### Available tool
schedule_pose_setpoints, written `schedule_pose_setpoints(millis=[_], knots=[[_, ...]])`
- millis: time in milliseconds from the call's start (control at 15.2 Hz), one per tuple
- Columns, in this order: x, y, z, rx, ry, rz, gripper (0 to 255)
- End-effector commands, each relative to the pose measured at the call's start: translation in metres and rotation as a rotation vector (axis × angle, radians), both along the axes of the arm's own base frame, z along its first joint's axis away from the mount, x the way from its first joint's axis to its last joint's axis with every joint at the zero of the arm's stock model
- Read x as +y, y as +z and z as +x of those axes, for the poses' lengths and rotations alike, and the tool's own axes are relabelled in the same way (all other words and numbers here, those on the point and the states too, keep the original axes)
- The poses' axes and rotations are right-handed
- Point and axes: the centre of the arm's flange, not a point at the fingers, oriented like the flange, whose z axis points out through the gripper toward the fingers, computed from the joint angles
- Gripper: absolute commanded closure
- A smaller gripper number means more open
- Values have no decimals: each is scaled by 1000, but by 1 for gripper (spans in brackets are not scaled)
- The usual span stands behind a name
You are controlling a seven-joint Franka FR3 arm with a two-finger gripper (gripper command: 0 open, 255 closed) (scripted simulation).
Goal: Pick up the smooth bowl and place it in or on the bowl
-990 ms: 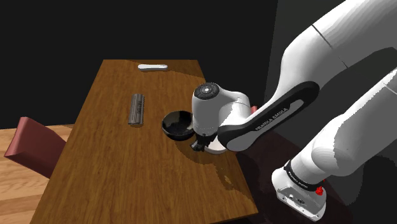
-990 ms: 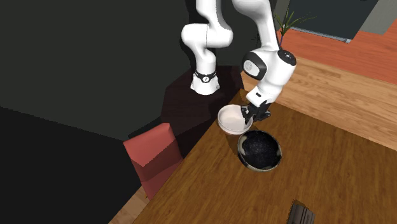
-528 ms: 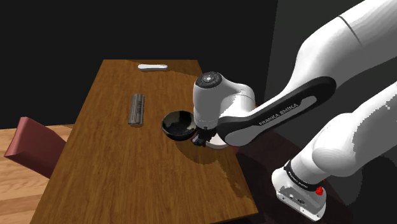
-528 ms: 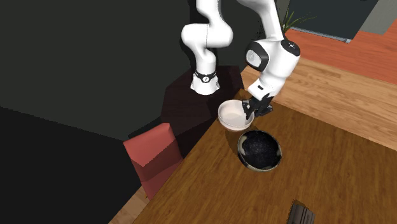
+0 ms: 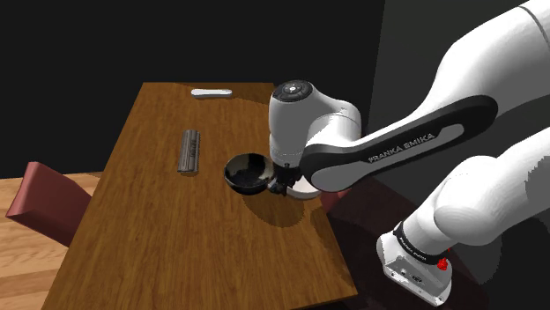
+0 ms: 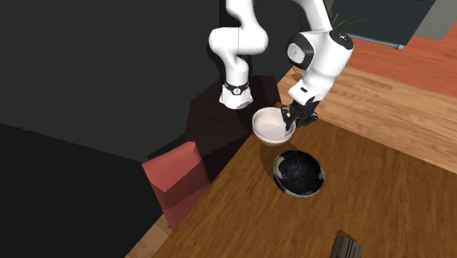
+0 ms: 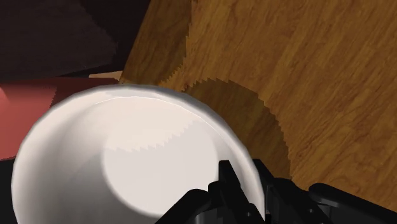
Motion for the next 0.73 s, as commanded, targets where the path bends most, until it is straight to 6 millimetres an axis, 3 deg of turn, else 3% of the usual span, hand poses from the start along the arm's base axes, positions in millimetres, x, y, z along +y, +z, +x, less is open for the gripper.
schedule_pose_setpoints(millis=[0, 660], knots=[[0, 12, 0, 0, 0, 0, 255], [0, 65, 0, 0, 0, 0, 255]])
